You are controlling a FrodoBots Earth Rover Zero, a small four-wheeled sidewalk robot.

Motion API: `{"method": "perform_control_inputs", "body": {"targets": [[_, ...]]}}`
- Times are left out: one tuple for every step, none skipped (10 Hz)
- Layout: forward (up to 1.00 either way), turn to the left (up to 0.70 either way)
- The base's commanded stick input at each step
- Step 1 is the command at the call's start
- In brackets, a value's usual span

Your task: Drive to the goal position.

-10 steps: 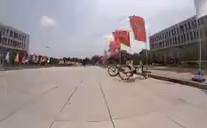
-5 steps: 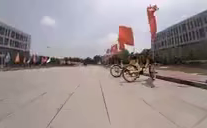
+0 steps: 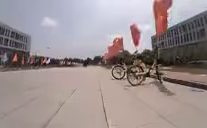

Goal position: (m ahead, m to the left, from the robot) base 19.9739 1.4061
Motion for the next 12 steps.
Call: {"method": "perform_control_inputs", "body": {"targets": [[1.00, 0.00], [1.00, 0.00], [1.00, 0.24], [1.00, 0.40], [1.00, 0.01], [1.00, 0.00], [1.00, 0.00], [1.00, 0.00], [1.00, 0.00], [1.00, 0.00], [1.00, 0.00], [1.00, 0.00]]}}
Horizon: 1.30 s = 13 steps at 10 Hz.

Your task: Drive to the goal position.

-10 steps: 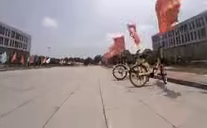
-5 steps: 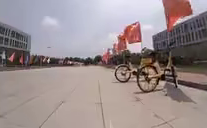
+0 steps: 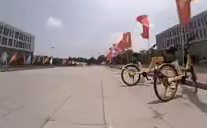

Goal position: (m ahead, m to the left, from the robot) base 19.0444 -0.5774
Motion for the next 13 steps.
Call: {"method": "perform_control_inputs", "body": {"targets": [[1.00, 0.00], [1.00, 0.00], [1.00, 0.00], [1.00, 0.00], [1.00, 0.00], [1.00, 0.00], [1.00, 0.00], [1.00, 0.00], [1.00, 0.00], [1.00, 0.00], [1.00, 0.00], [1.00, 0.00], [1.00, 0.00]]}}
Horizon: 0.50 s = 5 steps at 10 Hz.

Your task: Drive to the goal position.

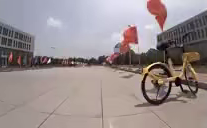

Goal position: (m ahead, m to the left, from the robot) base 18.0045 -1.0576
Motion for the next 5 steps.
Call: {"method": "perform_control_inputs", "body": {"targets": [[1.00, 0.00], [1.00, 0.00], [1.00, 0.00], [1.00, 0.00], [1.00, 0.00]]}}
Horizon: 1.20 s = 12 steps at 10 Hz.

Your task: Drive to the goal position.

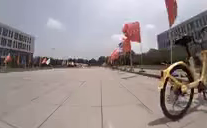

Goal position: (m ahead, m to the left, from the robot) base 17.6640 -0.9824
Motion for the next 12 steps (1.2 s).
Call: {"method": "perform_control_inputs", "body": {"targets": [[1.00, 0.00], [1.00, 0.00], [1.00, 0.00], [1.00, 0.00], [1.00, 0.00], [1.00, 0.00], [1.00, 0.00], [1.00, 0.00], [1.00, 0.00], [1.00, 0.00], [1.00, 0.00], [1.00, 0.00]]}}
